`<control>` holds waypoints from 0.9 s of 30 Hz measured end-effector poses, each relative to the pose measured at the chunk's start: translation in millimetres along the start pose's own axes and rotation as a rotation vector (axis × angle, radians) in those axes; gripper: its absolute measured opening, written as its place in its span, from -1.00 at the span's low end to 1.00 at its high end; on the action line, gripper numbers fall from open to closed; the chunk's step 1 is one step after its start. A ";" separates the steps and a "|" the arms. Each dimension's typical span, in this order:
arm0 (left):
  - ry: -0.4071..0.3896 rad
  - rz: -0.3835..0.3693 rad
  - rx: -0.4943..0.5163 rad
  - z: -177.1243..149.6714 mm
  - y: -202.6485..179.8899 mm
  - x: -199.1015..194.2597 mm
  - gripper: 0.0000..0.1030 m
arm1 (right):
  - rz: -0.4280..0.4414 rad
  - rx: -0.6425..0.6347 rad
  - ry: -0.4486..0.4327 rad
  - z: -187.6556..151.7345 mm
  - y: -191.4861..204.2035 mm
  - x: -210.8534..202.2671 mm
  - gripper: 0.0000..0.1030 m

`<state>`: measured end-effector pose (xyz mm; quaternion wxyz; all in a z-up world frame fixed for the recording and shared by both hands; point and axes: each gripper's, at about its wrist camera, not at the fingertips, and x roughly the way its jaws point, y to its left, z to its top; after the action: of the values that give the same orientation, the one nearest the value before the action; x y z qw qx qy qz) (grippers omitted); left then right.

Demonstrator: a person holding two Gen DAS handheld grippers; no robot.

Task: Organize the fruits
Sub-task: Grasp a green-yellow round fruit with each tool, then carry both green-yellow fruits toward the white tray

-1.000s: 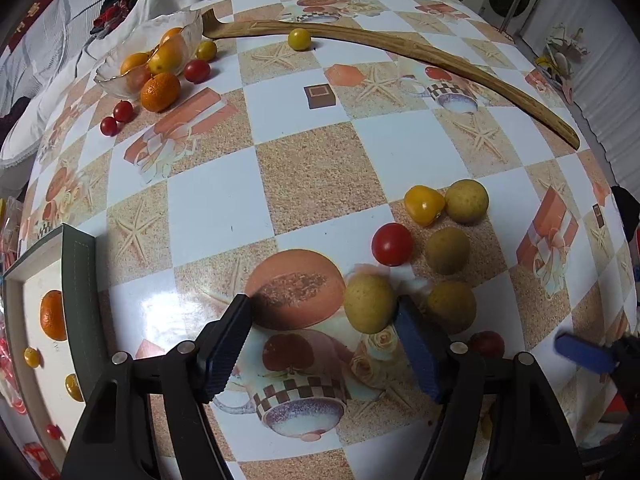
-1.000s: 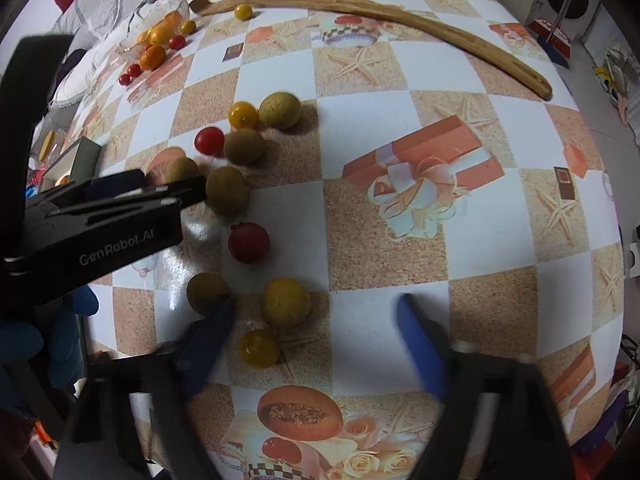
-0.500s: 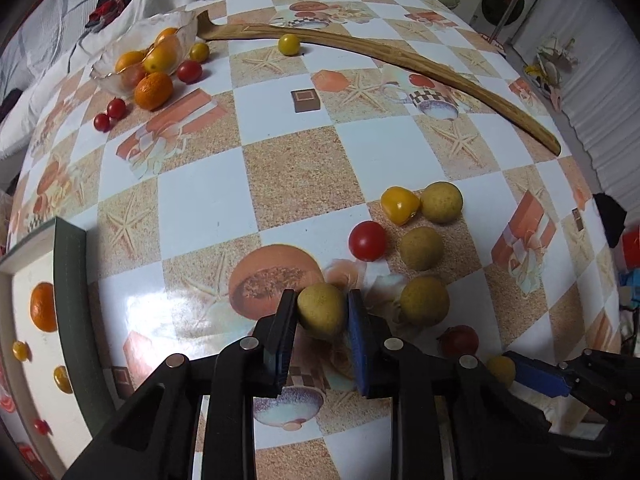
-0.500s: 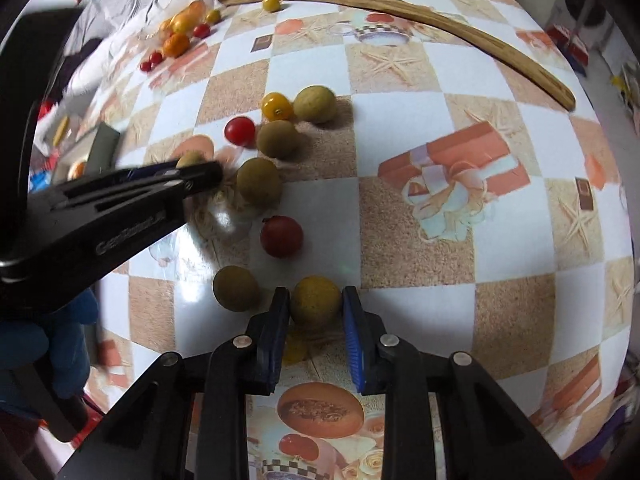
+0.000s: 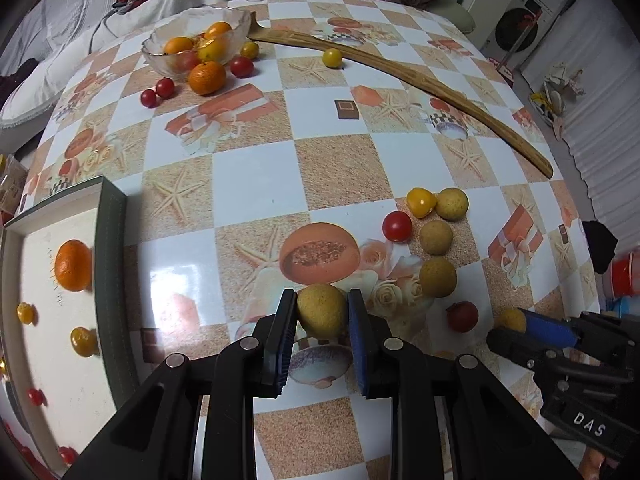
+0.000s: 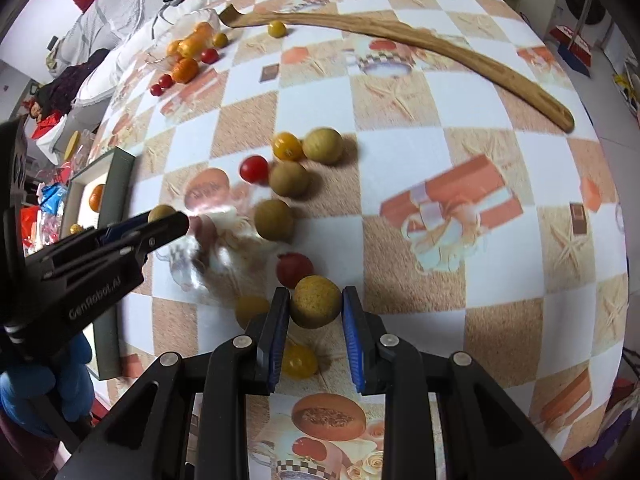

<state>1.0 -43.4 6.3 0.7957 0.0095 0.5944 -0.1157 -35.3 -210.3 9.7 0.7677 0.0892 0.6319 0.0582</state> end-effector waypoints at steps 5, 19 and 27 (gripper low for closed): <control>-0.031 0.001 -0.049 -2.6 14.6 -15.5 -0.49 | 0.001 -0.036 -0.007 9.0 12.7 -2.9 -0.44; -0.102 0.057 -0.228 -29.9 83.1 -61.3 -0.49 | 0.041 -0.161 0.001 16.5 69.3 -0.7 -0.44; -0.113 0.120 -0.356 -65.7 133.9 -75.6 -0.49 | 0.085 -0.263 0.026 18.4 117.5 8.2 -0.44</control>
<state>-55.0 110.0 42.3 0.8225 -0.1026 0.5582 0.0384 -12.9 -95.0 30.0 0.7612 0.0140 0.6246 0.1740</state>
